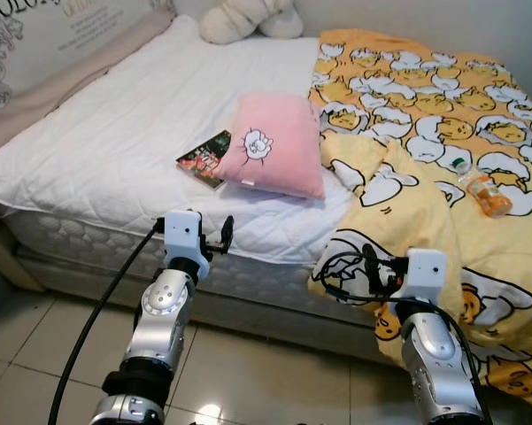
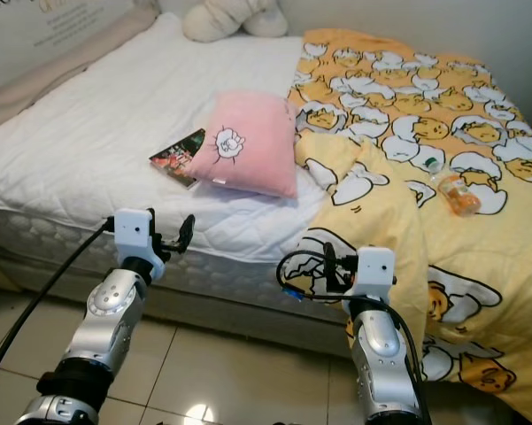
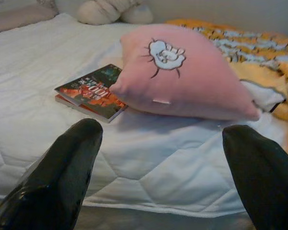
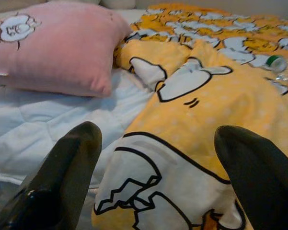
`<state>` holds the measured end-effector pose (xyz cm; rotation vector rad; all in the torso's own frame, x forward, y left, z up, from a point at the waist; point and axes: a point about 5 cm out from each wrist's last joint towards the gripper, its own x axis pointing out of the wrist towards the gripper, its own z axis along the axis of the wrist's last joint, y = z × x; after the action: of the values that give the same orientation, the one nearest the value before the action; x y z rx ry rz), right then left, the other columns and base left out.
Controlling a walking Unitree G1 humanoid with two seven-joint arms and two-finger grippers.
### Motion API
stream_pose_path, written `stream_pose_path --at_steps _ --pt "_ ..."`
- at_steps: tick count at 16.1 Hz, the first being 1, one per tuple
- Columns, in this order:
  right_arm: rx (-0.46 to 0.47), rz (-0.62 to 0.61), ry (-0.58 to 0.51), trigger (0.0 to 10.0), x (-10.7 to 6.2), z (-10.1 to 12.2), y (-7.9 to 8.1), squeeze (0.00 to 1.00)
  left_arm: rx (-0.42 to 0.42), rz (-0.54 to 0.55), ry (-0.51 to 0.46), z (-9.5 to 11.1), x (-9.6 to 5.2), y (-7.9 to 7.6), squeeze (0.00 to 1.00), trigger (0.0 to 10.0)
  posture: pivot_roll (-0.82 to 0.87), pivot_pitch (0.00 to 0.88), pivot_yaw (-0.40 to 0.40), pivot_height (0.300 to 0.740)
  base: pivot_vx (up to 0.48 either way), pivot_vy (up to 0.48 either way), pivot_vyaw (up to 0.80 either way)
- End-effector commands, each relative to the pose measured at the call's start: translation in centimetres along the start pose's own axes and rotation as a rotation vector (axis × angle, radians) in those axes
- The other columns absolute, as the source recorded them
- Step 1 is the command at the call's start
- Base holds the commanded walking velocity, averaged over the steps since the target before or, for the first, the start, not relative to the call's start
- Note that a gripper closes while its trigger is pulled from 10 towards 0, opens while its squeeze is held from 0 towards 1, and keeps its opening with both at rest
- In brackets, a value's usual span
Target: Clean up the room
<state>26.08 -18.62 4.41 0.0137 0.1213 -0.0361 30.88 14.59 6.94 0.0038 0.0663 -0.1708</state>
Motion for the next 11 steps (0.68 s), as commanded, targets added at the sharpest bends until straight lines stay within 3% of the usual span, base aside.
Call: stream_pose_path --at_steps 1,2,3,6,11 --pt "0.013 -0.004 -0.002 10.0 0.2 0.0 -0.2 0.0 -0.094 -0.12 -0.032 0.7 0.0 -0.9 1.0 10.0 0.07 0.0 -0.032 0.731 0.0 0.0 0.0" --pt "0.014 -0.004 0.0 10.0 0.2 -0.1 -0.2 0.0 -0.103 -0.145 -0.058 1.0 -0.1 -1.1 0.41 10.0 0.07 0.0 -0.033 0.731 0.0 0.0 0.0" --pt "0.015 0.0 -0.001 10.0 0.3 -0.2 -0.1 0.0 -0.08 -0.075 -0.086 1.8 0.3 -0.7 0.0 10.0 0.07 0.0 -0.032 0.731 0.48 0.0 0.0" --pt "0.015 0.004 -0.009 10.0 0.8 0.1 0.2 0.0 -0.069 -0.035 -0.073 1.8 0.8 -0.3 0.0 10.0 0.08 0.0 -0.034 0.731 0.48 0.0 0.0" --pt "0.02 -0.023 -0.036 10.0 1.1 0.4 -0.1 0.0 -0.028 -0.096 -0.088 2.2 1.1 -0.7 0.0 10.0 0.08 0.0 -0.034 0.731 0.48 0.0 0.0"
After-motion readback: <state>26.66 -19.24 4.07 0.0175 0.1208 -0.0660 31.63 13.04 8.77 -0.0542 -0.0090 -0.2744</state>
